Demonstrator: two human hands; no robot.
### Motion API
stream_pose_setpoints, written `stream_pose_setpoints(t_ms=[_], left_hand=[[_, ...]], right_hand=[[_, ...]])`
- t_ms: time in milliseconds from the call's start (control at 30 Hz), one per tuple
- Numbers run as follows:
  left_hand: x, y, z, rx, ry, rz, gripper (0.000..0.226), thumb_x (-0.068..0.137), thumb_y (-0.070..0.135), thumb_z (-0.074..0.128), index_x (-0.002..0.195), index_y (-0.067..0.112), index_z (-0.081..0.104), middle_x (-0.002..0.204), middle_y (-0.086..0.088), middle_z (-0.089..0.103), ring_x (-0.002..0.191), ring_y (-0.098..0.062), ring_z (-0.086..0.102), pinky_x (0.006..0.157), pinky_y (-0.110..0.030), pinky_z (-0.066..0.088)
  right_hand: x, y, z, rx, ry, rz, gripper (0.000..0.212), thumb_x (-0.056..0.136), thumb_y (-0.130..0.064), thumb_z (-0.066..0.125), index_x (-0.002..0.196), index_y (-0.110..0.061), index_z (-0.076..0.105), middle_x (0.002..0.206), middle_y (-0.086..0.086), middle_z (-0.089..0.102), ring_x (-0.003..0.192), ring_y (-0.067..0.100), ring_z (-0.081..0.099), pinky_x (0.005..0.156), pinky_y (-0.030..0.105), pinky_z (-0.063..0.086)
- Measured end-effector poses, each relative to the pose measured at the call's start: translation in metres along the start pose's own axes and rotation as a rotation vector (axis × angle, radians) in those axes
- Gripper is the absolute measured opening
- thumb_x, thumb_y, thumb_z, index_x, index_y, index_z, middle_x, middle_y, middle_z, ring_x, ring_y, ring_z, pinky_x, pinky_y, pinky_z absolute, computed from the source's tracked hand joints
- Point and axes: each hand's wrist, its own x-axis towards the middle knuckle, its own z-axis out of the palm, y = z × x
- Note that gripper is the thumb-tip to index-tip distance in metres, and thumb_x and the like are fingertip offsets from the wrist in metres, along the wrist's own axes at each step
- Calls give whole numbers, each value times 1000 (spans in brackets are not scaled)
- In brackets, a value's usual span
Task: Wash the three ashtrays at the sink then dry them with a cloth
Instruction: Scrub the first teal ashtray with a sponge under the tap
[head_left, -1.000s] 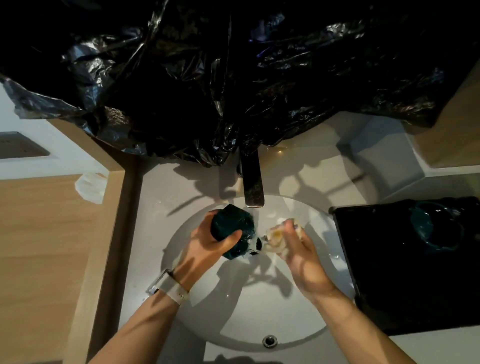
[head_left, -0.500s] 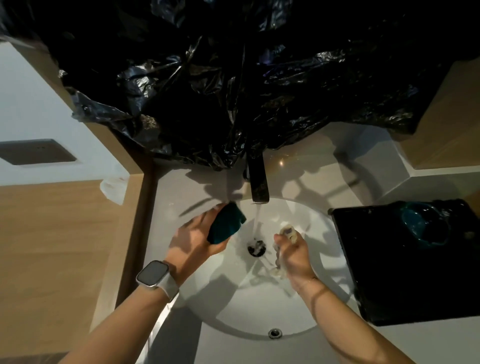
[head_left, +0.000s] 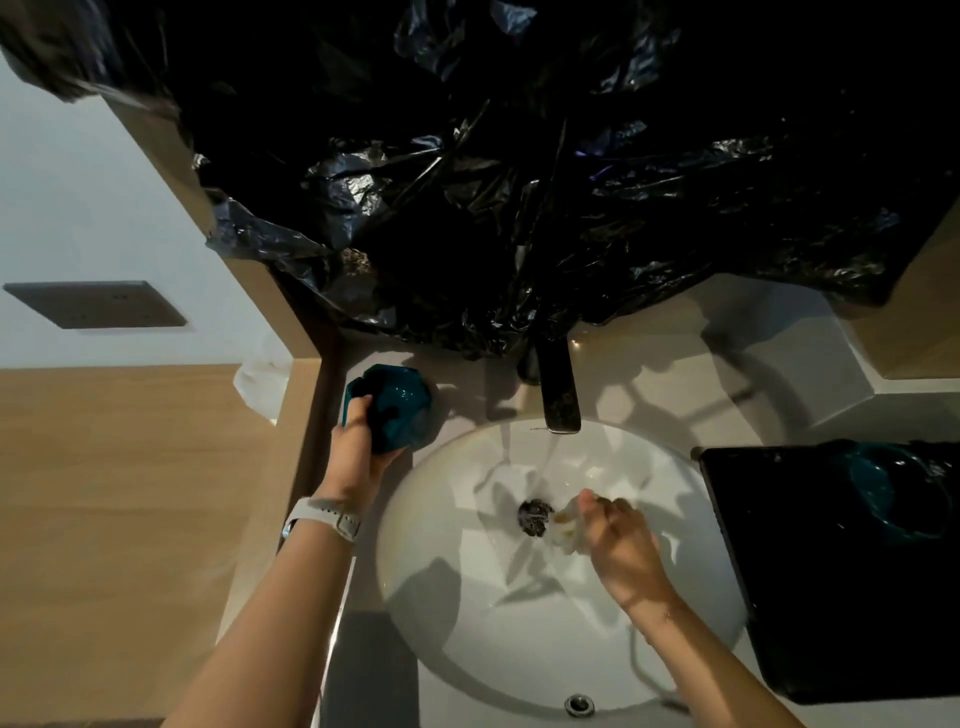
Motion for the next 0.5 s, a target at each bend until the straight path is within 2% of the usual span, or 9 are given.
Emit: stream_pose_setpoints(t_ms=[67,133,200,233,267,333,400,500], left_hand=[[7,0,4,18,4,39,63,97,41,52,149,13,28,141,-13,49,119,-28,57,80,-41,61],[12,-1,9,135,63,82,60,100,40,46,148,10,25,133,-10,46,114,-25,55,92,-46,55],[12,0,13,474,214,177,55,102,39,39,144,5,32,127,-13,48,111,-29,52,97,-42,47],[11,0,13,674,287,238,52,103,38,38,141,2,38,129,-19,49,114,-34,51,97,-42,43],[11,0,10,842,338,297,51,104,36,37,138,0,43,131,-24,48,118,-40,48,100,-44,39],[13,-2,3,1044,375,365,49,105,34,35,132,-3,50,133,-28,45,120,-45,46,105,-47,37],[14,-3,0,1097,358,366,47,106,33,33,127,-4,53,134,-27,43,114,-46,51,103,-49,42],[5,-1,4,1124,349,360,43,107,30,33,126,-3,52,135,-24,40,108,-44,55,98,-47,44]], right_hand=[[-3,-4,-1,220,-61,52,43,100,-44,39,86,-17,69,87,6,70,89,18,61,87,31,42],[-2,-4,-2,364,-85,67,26,98,-25,51,86,-13,69,83,9,72,88,25,67,84,38,48],[-1,-1,-4,457,-107,105,16,95,-8,57,85,-8,70,82,27,69,83,37,68,73,47,53],[-3,0,-8,496,-112,128,17,94,1,55,85,-4,69,82,34,65,79,40,68,65,44,53],[-5,0,-13,480,-87,100,17,93,8,51,87,1,65,81,34,62,77,41,68,61,42,53],[-8,7,-18,469,-16,109,11,94,5,50,90,-1,59,82,21,62,87,41,68,69,41,54],[-16,6,-23,449,17,56,3,92,-9,62,93,-9,64,86,7,70,87,28,69,77,37,54],[-21,5,-31,429,65,-35,16,88,-16,68,78,-4,68,63,-7,68,68,11,65,66,14,48]])
